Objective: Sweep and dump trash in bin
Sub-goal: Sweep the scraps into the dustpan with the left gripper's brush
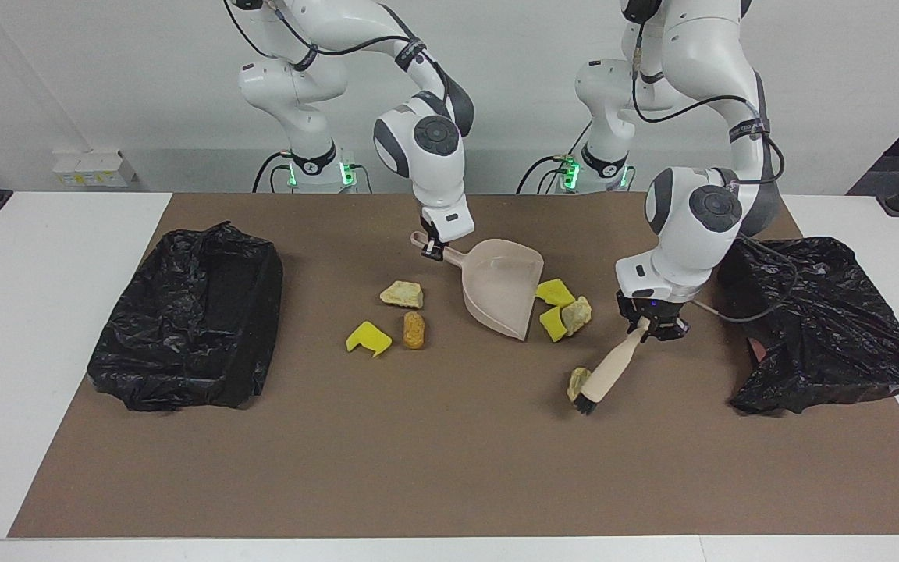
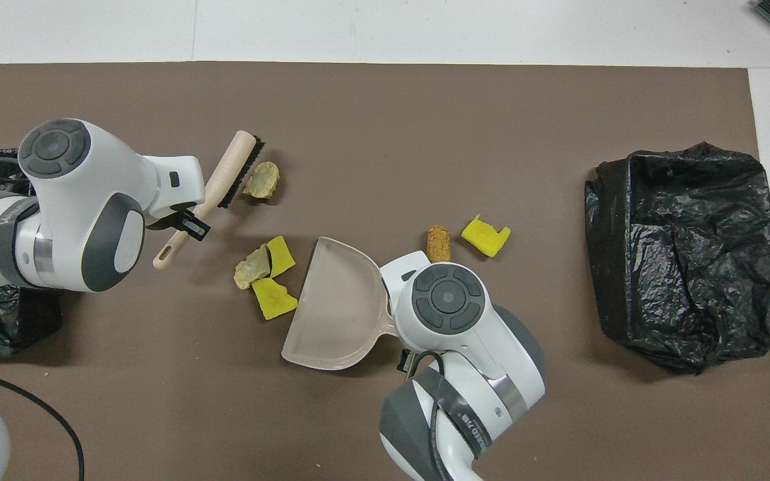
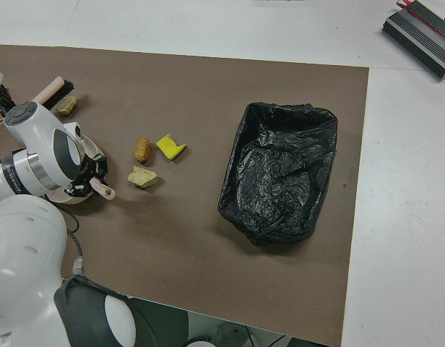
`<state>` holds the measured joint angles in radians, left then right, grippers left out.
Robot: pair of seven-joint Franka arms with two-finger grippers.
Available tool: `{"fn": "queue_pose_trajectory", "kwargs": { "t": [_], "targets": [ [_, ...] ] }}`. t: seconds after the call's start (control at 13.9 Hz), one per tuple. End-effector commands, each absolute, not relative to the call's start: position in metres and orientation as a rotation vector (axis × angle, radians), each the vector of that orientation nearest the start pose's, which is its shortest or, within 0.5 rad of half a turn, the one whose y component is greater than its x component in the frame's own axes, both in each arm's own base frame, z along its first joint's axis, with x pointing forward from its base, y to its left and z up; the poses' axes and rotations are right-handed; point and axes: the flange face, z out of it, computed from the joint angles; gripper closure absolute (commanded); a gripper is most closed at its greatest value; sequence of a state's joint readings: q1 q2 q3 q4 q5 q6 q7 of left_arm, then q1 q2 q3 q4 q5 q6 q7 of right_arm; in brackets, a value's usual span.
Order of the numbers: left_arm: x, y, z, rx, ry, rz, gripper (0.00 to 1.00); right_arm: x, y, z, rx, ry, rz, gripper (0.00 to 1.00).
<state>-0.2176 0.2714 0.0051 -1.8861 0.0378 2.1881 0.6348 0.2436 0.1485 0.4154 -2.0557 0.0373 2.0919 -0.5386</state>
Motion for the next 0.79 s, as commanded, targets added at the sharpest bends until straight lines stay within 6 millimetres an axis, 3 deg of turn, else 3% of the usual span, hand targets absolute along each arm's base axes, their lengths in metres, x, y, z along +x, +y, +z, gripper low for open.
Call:
{"fn": "queue_pose_trajectory", "kwargs": {
  "t": [0.0,0.14,0.36,0.5,0.72],
  "targets": [
    [0.632,-0.142,0.344,-2.726,1.387,-0.039,1.0,0.445,0.345,0.361,-2.551,-1.64,0.135,1.0],
    [0.626,-0.158,0.336,-2.618,1.484,0.01,1.0,0.446,0.345,0.361,-2.556,-1.633,0.133,1.0],
    [0.61,-0.162,0.338,-2.435,1.753,0.185,1.0,0.445,0.346,0.361,-2.569,-1.613,0.132,1.0],
    [0.596,-0.164,0.349,-2.419,1.789,0.283,1.0,0.445,0.346,0.361,-2.569,-1.613,0.132,1.0],
    [0.565,-0.179,0.35,-2.395,1.827,0.429,1.0,0.445,0.346,0.361,-2.569,-1.613,0.132,1.0]
  ]
}}
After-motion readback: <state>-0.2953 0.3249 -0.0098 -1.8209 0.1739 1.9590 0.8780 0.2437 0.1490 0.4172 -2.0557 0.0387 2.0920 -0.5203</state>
